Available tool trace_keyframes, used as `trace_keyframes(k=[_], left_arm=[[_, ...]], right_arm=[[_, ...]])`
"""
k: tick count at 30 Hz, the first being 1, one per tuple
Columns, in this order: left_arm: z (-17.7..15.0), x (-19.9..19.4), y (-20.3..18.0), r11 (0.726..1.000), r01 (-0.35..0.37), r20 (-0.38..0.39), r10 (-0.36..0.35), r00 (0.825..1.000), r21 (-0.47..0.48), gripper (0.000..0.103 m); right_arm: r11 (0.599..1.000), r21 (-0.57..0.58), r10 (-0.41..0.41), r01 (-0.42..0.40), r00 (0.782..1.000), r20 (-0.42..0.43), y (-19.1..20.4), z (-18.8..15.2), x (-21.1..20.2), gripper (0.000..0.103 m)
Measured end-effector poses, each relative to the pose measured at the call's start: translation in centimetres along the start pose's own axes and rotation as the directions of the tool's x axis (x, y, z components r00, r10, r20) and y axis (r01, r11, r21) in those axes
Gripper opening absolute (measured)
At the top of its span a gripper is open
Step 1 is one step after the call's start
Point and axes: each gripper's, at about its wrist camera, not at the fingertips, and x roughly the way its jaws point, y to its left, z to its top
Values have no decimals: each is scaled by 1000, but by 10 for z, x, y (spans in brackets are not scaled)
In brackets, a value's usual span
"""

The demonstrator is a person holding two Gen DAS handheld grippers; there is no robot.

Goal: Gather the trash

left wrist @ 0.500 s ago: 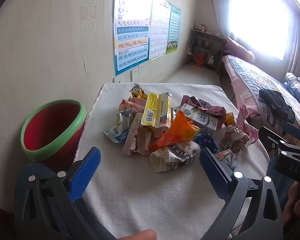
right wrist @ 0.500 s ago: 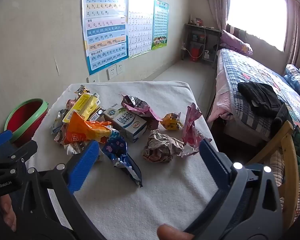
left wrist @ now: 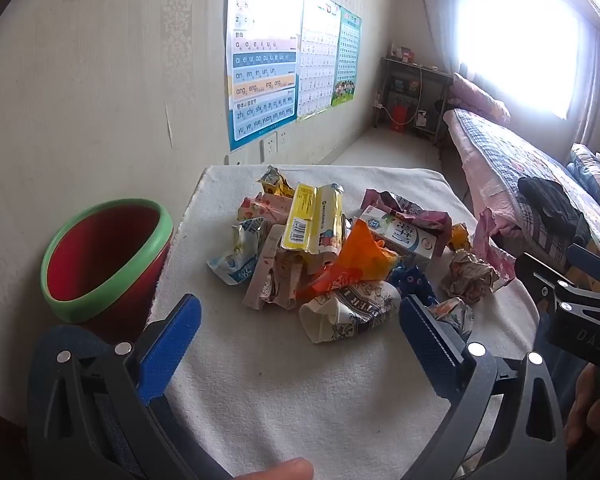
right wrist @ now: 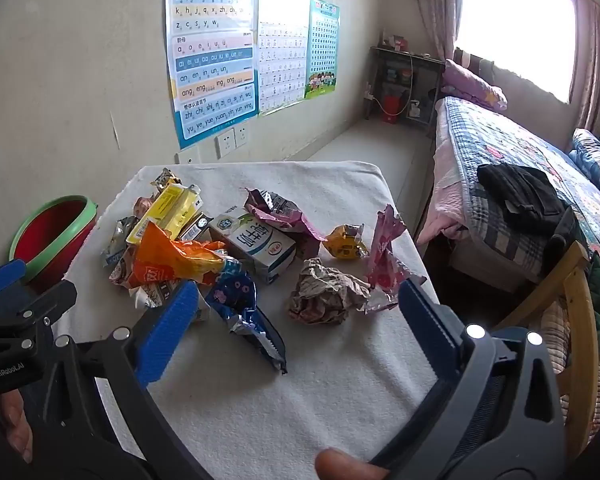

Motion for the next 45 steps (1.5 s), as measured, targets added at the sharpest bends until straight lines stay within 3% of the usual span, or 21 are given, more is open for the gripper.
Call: trace_keyframes(k=[45], left_arm=[[0,0,0,1000,-1,-3,1,1000,1,95]], right_arm=[[1000,6,-6,6,1000,-26,-3,-1,7,98]])
